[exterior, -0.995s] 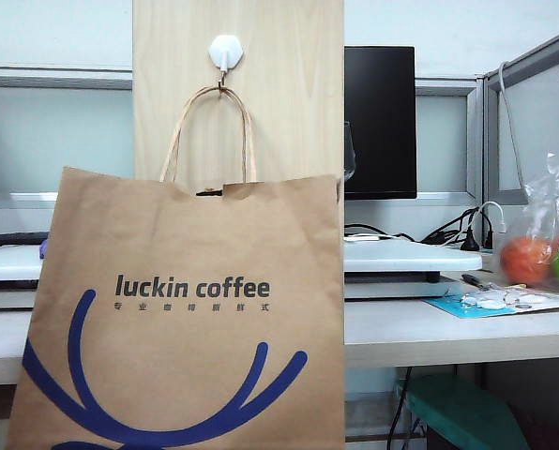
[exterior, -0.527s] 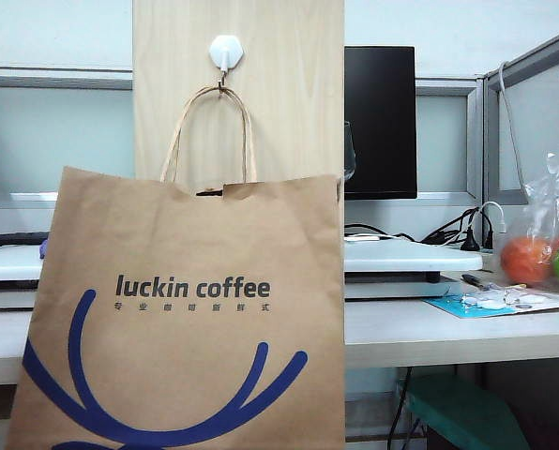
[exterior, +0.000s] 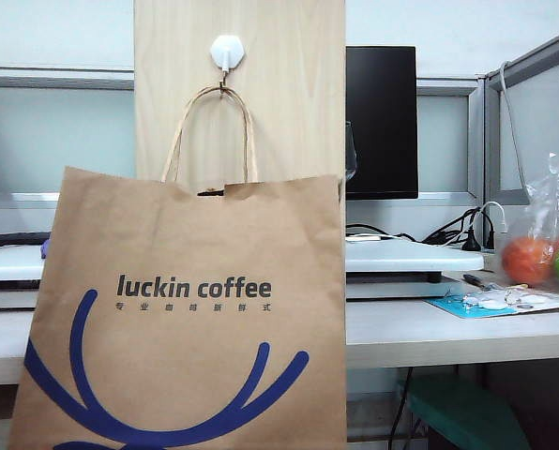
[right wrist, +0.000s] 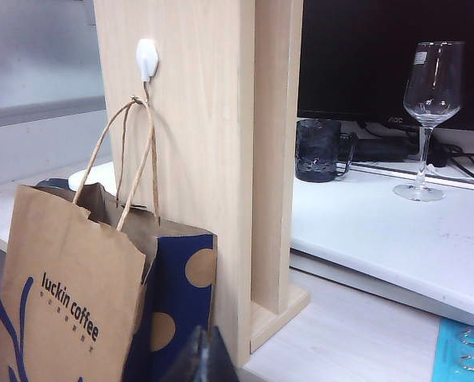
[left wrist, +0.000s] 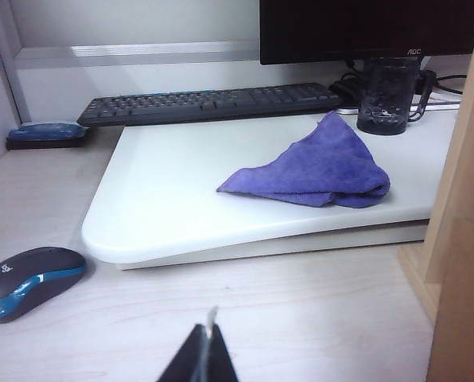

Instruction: Pick up the paper bag and hang it on the hook.

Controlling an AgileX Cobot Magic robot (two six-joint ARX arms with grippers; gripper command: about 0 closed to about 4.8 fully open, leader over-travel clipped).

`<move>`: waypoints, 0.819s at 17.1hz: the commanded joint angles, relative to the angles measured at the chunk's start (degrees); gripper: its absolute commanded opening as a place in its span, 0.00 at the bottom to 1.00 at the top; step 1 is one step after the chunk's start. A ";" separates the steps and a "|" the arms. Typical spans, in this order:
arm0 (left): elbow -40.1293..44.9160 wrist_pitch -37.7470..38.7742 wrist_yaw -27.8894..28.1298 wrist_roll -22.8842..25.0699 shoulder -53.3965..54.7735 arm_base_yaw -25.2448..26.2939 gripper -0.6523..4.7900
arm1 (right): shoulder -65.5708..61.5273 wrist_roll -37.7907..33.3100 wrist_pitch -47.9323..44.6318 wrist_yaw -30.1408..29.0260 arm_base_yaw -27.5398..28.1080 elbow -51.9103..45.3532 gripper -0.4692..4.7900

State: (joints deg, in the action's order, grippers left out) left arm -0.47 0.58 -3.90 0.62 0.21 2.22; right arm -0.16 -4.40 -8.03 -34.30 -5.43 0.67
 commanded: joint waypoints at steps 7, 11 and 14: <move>-0.07 -1.07 -0.22 0.44 0.00 -0.02 0.11 | 0.00 2.93 4.55 36.13 0.24 -0.39 0.09; -0.07 -1.07 -0.22 0.44 0.00 -0.02 0.11 | 0.00 2.93 4.61 35.50 0.11 -0.39 0.09; -0.07 -1.07 -0.22 0.44 0.00 -0.02 0.11 | 0.00 2.95 6.47 35.67 0.04 -0.39 0.09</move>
State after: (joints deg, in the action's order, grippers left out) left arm -0.47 0.60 -3.90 0.62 0.21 2.22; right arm -0.16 -1.63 -1.41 1.32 -5.32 0.67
